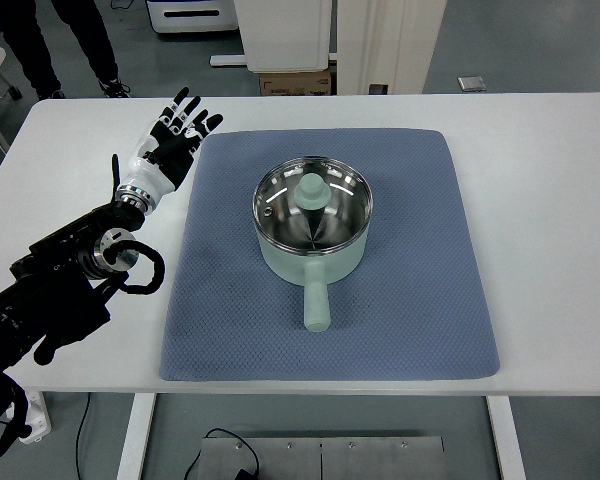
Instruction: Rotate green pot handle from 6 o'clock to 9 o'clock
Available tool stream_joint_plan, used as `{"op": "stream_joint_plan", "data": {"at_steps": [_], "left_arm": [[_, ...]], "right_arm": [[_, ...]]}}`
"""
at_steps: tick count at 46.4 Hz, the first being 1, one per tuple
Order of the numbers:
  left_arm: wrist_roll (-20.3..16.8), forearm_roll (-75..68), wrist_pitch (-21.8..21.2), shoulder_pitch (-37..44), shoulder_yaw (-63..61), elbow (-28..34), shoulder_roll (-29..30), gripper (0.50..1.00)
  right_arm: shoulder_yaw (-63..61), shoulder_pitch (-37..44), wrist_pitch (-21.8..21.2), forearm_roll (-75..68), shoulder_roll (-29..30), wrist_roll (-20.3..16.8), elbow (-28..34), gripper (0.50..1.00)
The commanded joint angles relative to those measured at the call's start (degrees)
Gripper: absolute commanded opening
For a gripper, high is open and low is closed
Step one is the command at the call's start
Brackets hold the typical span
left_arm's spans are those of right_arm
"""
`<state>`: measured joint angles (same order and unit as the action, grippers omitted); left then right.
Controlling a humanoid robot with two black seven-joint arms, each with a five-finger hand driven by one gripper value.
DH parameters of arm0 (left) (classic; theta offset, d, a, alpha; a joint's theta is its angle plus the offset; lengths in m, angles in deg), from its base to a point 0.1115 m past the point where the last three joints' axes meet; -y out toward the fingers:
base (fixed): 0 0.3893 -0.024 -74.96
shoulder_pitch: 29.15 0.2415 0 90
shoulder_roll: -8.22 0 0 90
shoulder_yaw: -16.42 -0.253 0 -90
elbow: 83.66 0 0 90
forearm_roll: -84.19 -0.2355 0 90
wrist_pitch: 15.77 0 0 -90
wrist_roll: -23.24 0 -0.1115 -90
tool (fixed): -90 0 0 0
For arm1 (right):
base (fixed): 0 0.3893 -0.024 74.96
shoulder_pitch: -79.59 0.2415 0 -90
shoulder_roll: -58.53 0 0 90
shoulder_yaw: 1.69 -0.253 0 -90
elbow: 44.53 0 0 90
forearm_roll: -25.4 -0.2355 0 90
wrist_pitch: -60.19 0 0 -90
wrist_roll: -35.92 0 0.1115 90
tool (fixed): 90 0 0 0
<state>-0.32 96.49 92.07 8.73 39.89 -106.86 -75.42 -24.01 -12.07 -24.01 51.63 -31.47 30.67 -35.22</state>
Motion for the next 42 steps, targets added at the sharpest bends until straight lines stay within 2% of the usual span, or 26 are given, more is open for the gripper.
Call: {"op": "stream_joint_plan", "data": {"at_steps": [1,42], "left_arm": [[0.0,0.0,-0.1,0.1,0.0,0.0,-0.1,1.0],[-0.1,-0.5,0.6,0.1,0.0,0.0,0.5,1.0]], "right_arm": [[0.0,0.0,0.0,0.1,0.0,0.0,0.0,1.0],[0.0,0.0,0.0,0.1,0.0,0.0,0.0,1.0]]}}
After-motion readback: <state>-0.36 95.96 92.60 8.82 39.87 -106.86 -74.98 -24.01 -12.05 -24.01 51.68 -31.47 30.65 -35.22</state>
